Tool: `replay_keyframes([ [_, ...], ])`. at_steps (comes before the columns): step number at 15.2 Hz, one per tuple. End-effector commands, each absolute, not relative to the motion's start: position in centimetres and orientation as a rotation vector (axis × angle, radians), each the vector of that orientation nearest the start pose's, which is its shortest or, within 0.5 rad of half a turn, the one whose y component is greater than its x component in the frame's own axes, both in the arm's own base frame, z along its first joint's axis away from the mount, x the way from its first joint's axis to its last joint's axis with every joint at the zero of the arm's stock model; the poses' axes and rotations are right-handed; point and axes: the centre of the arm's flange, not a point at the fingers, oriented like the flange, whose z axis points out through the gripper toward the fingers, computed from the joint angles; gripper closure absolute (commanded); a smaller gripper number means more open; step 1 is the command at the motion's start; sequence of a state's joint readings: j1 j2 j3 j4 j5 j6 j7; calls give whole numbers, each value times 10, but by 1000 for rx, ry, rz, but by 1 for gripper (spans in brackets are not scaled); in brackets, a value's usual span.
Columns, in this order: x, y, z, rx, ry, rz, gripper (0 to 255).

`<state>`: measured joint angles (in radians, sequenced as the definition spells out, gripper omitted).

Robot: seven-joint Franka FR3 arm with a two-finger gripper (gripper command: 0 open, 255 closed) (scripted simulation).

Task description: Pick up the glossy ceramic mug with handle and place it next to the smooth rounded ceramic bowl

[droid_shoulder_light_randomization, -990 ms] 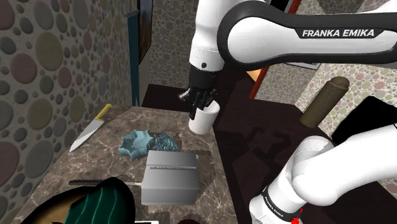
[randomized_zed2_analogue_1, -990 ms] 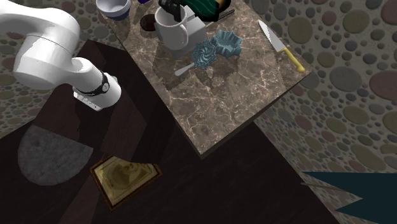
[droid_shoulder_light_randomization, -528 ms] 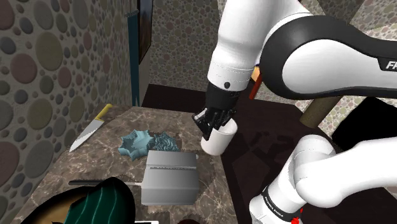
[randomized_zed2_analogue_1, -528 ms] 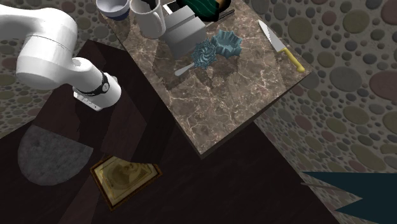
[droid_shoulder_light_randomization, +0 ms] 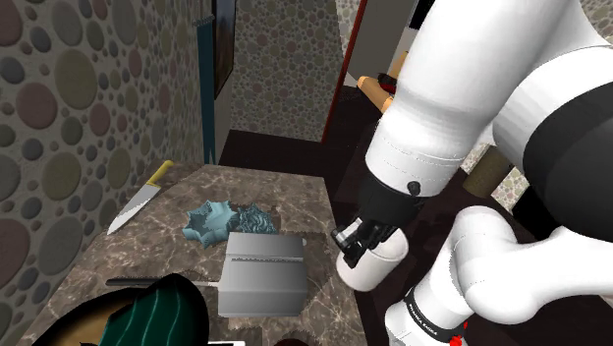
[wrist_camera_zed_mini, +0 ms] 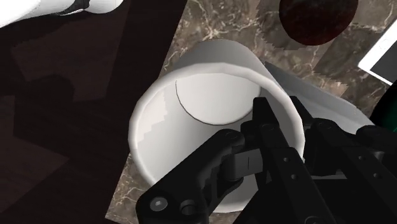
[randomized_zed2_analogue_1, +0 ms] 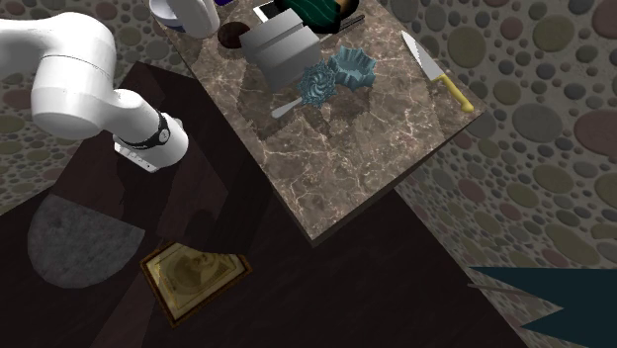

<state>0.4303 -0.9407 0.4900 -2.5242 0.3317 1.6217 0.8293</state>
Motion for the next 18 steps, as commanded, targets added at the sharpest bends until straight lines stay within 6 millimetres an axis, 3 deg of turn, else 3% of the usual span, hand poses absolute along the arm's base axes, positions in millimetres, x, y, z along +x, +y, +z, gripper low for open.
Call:
replay_keyframes([
  [1,109,278,522,-3190,191,-45,255],
  [4,73,287,522,-3190,191,-45,255],
  [18,73,287,448,-3190,191,-45,255],
])
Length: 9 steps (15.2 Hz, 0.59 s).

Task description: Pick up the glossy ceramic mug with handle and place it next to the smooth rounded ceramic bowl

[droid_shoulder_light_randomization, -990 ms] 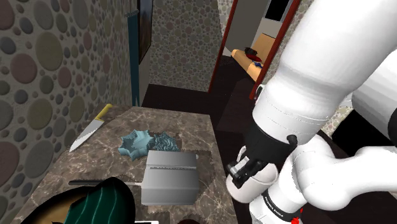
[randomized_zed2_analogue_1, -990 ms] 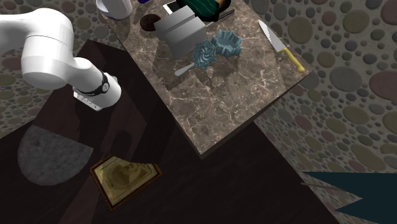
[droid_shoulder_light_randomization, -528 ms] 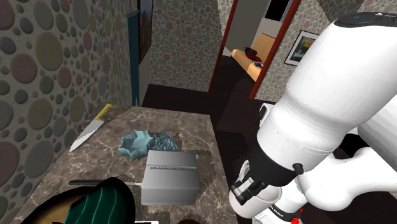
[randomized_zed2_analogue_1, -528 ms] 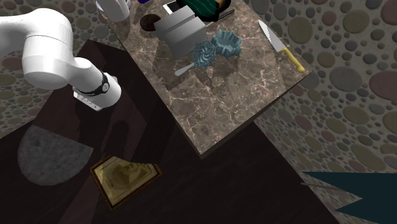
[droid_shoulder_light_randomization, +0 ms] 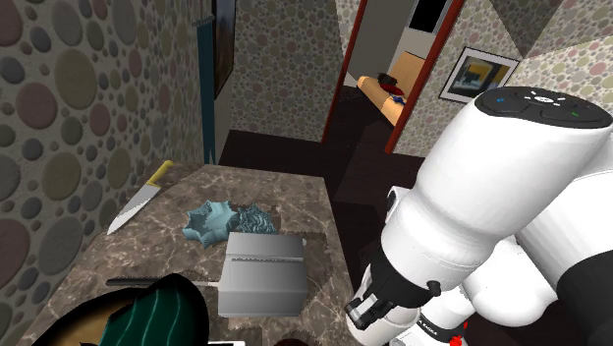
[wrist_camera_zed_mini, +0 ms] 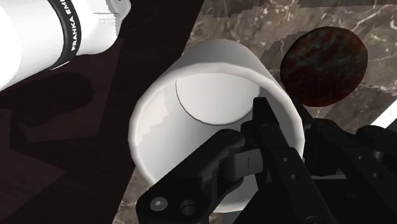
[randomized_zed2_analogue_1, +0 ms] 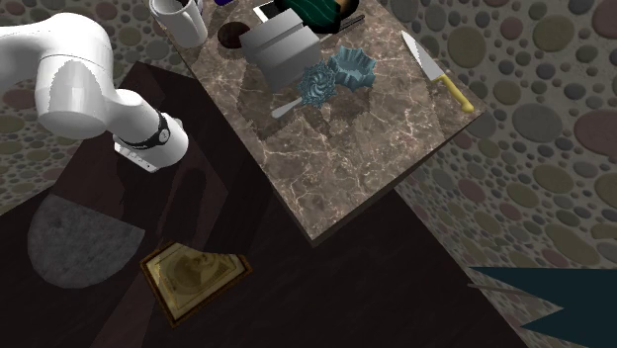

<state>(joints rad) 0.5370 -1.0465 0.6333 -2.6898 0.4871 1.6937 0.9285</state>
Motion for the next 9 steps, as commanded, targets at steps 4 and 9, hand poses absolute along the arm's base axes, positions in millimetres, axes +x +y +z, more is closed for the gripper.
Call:
replay_keyframes([
  [4,73,287,427,-3190,191,-45,255],
  [9,73,287,401,-3190,191,-45,255],
])
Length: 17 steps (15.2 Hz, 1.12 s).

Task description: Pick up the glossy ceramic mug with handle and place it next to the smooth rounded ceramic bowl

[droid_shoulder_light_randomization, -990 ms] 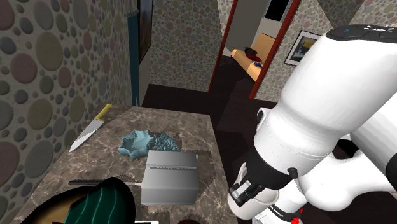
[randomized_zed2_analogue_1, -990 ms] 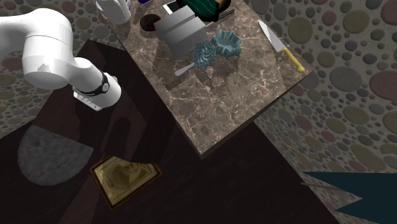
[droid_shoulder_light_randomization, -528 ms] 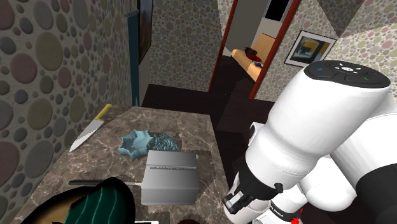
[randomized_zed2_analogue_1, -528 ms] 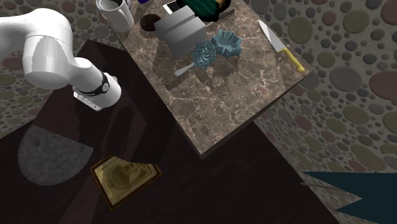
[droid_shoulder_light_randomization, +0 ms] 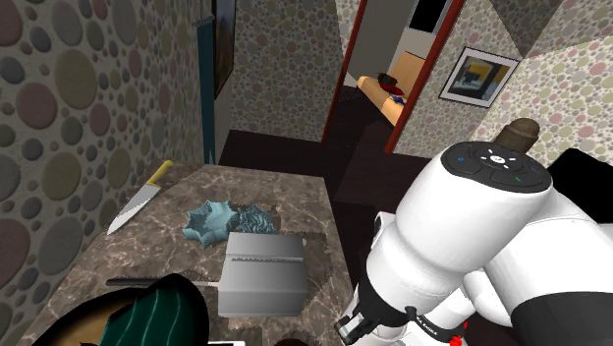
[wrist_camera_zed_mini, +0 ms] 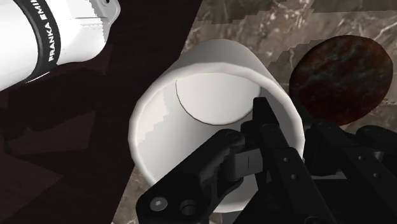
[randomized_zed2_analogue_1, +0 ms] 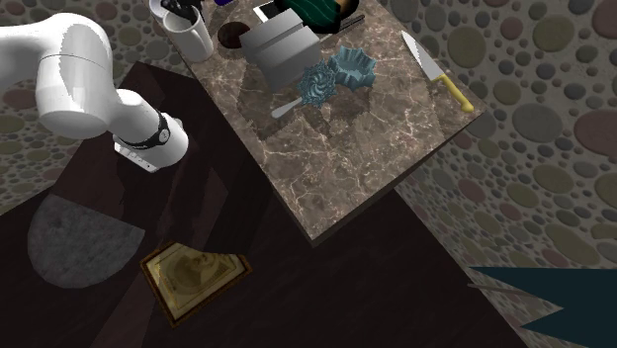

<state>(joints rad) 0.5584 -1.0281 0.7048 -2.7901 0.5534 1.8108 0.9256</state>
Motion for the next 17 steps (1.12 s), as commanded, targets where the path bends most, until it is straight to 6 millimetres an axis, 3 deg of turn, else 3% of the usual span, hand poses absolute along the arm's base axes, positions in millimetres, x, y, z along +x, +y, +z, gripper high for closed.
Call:
replay_keyframes([
  [1,73,287,396,-3190,191,-45,255],
  [8,73,287,359,-3190,191,-45,255],
  [16,73,287,359,-3190,191,-45,255],
  [17,73,287,359,-3190,191,-45,0],
])
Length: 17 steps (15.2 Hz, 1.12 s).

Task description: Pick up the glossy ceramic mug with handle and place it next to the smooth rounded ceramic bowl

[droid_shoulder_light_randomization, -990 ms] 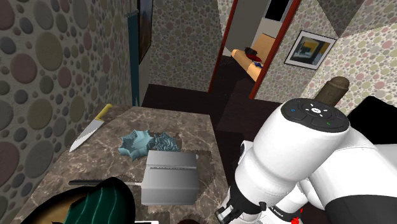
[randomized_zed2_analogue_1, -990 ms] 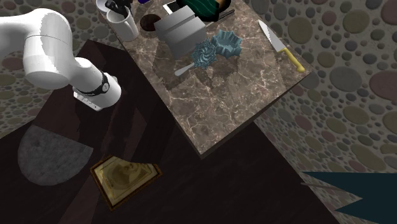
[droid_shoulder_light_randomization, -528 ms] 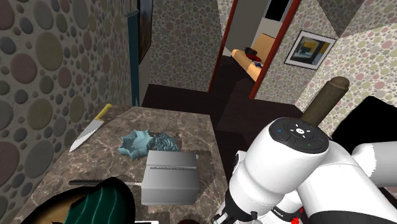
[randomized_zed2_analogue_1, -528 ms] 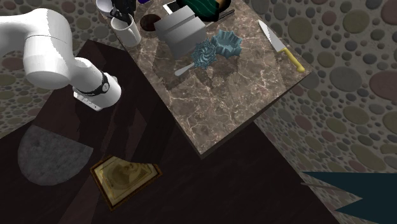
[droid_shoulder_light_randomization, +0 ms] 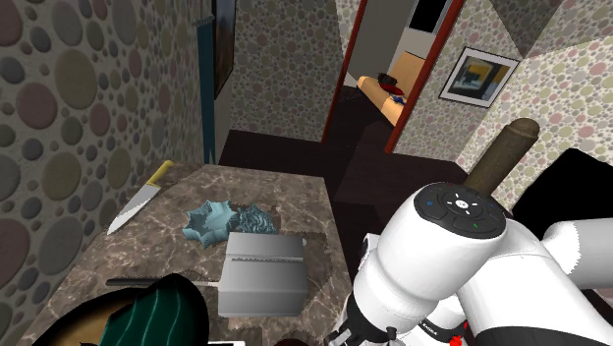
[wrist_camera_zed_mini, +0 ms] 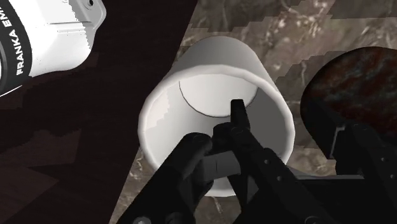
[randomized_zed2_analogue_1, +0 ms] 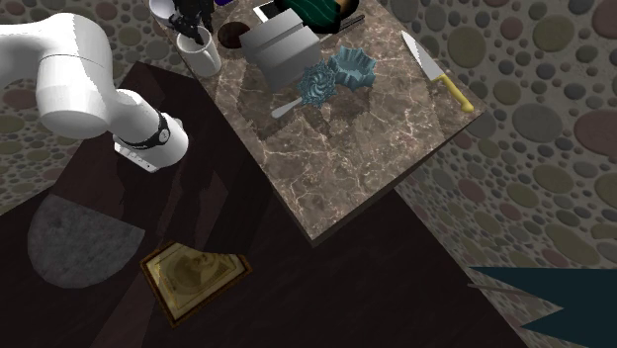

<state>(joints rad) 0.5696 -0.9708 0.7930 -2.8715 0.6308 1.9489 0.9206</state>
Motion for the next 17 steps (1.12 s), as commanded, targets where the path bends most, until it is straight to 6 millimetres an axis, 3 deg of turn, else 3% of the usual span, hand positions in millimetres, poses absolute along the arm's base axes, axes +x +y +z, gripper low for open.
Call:
replay_keyframes([
  [1,73,287,359,-3190,191,-45,0],
  [5,73,287,359,-3190,191,-45,0],
  [9,72,289,409,-3190,191,-45,0],
  [17,72,289,409,-3190,191,-45,0],
])
